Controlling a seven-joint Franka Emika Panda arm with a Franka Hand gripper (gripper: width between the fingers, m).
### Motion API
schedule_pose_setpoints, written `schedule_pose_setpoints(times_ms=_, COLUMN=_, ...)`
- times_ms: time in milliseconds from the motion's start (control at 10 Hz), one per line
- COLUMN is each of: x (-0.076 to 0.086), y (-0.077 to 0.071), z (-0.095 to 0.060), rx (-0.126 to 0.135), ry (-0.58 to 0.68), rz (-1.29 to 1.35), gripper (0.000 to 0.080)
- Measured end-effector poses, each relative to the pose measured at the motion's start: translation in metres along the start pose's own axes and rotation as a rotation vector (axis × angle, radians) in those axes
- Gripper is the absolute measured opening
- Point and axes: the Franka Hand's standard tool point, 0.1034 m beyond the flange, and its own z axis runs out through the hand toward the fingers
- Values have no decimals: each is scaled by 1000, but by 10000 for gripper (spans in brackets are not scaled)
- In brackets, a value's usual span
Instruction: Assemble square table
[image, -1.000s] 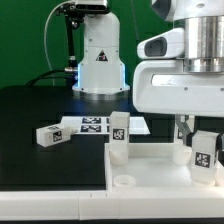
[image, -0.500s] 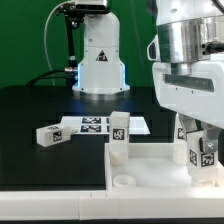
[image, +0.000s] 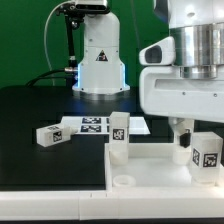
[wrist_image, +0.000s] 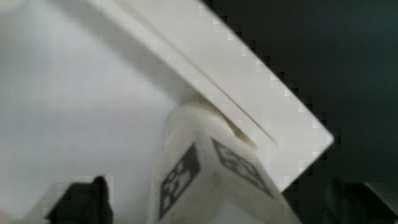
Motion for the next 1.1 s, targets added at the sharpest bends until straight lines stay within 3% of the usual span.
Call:
schedule_pose_setpoints(times_ms=200, x=4, y=3, z=-1, rx=-23, ry=13, rz=-240, gripper=646)
schedule_pose_setpoints(times_ms=300, x=8, y=5, z=-2, rx=-63, ry=30, rz=-500, gripper=649)
schedule_pose_setpoints(times_ms=400, x=8, y=2, z=-3, rx=-75, ry=34, rz=-663, gripper=649)
schedule_pose_setpoints(times_ms=600, x=9, y=4, z=-3, rx=-76, ry=35, rz=-626, gripper=624)
schedule_pose_setpoints(times_ms=700, x=9, y=4, z=-3, rx=-75, ry=35, rz=-608, gripper=461)
schedule_pose_setpoints(times_ms=800, x=9, y=4, z=-3, rx=-74, ry=36, rz=-575, gripper=461)
schedule_pose_setpoints(times_ms=900, x=8, y=3, z=-3, rx=-72, ry=39, rz=-490, gripper=324)
schedule_pose_setpoints(times_ms=1100, x=6, y=2, z=-2, rx=-69, ry=44, rz=-329, gripper=284)
